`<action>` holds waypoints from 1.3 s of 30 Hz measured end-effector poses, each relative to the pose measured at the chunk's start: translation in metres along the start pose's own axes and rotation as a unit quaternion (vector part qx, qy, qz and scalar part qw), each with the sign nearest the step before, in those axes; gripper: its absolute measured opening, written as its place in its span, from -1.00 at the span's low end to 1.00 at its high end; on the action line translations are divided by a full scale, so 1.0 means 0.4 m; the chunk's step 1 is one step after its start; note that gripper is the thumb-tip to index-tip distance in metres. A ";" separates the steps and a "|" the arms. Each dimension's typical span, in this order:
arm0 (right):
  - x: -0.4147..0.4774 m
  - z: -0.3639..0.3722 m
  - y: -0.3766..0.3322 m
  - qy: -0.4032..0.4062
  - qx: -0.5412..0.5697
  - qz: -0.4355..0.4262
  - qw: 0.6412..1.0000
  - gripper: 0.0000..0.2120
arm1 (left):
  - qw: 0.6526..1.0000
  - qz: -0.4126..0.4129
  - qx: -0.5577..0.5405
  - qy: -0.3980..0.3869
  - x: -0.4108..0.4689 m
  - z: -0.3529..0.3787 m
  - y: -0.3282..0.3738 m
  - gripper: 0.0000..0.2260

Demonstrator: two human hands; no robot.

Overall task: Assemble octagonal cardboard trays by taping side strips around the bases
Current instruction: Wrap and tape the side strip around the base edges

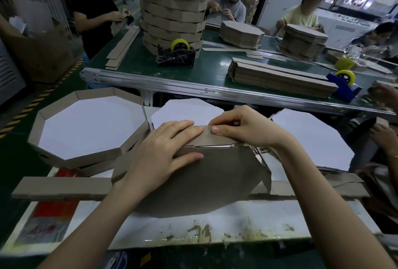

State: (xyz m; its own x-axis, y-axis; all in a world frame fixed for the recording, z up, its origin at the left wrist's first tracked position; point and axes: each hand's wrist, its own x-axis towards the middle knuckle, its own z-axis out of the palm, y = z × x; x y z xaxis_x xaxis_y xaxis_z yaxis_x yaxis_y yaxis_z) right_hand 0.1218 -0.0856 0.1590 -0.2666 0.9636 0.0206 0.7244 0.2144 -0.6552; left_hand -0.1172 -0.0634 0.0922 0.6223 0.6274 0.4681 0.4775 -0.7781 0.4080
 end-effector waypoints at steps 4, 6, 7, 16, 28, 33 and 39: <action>0.009 0.013 0.003 -0.001 -0.006 -0.014 1.000 -0.82 | 1.000 -0.009 -0.011 0.005 -0.008 0.006 -0.009 -0.46; 0.009 0.019 0.005 0.008 -0.013 -0.024 1.000 -0.83 | 1.000 -0.005 -0.011 0.006 -0.008 0.004 -0.012 -0.50; 0.009 0.020 0.006 0.008 -0.013 -0.028 0.999 -0.83 | 1.000 -0.001 -0.014 0.006 -0.007 0.003 -0.012 -0.52; 0.010 0.032 0.012 0.030 0.009 -0.026 0.999 -0.80 | 1.000 0.016 -0.021 -0.002 -0.001 0.004 -0.016 -0.62; 0.028 0.036 0.013 0.029 0.018 -0.015 0.999 -0.80 | 0.999 0.019 -0.031 0.022 -0.010 0.013 -0.037 -0.68; 0.010 0.023 0.023 0.011 -0.004 -0.026 1.000 -0.77 | 0.999 0.015 -0.032 0.016 -0.006 0.010 -0.029 -0.70; -0.018 0.008 0.059 0.037 0.063 0.054 0.996 -0.78 | 0.998 0.014 -0.054 0.018 -0.003 0.011 -0.048 -0.69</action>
State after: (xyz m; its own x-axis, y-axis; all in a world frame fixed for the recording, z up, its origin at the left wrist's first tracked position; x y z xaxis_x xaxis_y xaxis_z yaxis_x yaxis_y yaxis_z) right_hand 0.1386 -0.0882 0.1409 -0.1408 0.9900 -0.0027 0.6601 0.0918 -0.7456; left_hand -0.1243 -0.0493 0.0803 0.6104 0.6076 0.5082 0.3889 -0.7888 0.4761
